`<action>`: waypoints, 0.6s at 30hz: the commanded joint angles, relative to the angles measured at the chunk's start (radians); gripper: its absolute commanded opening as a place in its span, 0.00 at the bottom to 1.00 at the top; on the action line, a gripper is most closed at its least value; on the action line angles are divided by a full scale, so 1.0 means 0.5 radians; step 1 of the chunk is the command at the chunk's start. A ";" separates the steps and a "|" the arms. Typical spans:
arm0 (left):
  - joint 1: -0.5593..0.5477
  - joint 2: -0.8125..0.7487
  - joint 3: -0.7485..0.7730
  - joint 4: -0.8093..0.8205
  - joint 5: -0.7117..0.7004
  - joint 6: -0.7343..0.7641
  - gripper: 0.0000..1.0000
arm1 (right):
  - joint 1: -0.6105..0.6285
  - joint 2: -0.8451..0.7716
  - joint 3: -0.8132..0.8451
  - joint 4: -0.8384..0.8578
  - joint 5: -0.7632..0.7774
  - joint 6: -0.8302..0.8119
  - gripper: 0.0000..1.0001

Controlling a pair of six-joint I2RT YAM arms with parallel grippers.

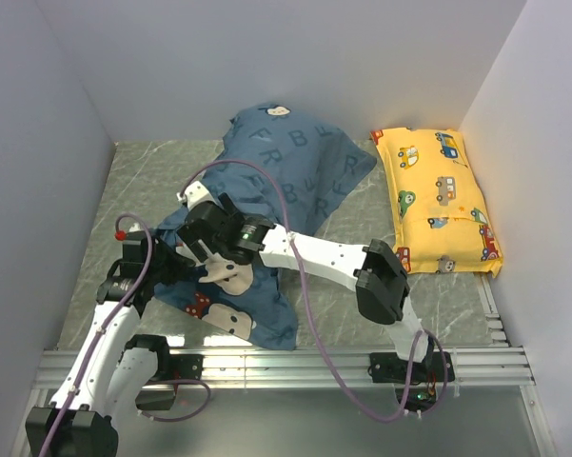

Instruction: Remove the pillowcase from the pillow

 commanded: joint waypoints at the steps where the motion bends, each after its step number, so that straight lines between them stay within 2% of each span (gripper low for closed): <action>1: -0.010 -0.039 0.000 0.006 0.005 -0.026 0.00 | -0.066 0.136 0.167 -0.136 0.067 0.029 1.00; 9: -0.010 -0.027 0.058 -0.034 -0.078 -0.048 0.00 | -0.060 0.097 -0.228 0.062 -0.029 0.041 1.00; 11: -0.010 -0.015 0.052 -0.019 -0.075 -0.060 0.00 | -0.063 0.130 -0.244 0.096 -0.026 0.016 0.99; 12: -0.010 -0.009 0.049 -0.013 -0.072 -0.066 0.00 | -0.066 0.158 -0.192 0.081 0.002 0.013 0.95; 13: -0.010 0.007 0.049 0.002 -0.069 -0.069 0.01 | -0.082 0.185 -0.146 -0.010 0.032 0.028 0.88; 14: -0.010 0.013 0.049 0.009 -0.069 -0.075 0.00 | -0.094 0.213 -0.100 -0.063 0.042 0.038 0.52; 15: -0.010 0.025 0.049 0.012 -0.075 -0.078 0.00 | -0.109 0.204 -0.060 -0.094 0.057 0.056 0.24; 16: -0.010 0.034 0.055 0.021 -0.090 -0.082 0.00 | -0.143 0.177 -0.066 -0.109 0.066 0.093 0.06; 17: -0.010 0.059 0.058 0.024 -0.121 -0.082 0.01 | -0.173 0.085 -0.087 -0.103 0.060 0.105 0.00; 18: -0.010 0.077 0.061 0.027 -0.152 -0.088 0.01 | -0.201 0.024 -0.148 -0.091 -0.007 0.121 0.00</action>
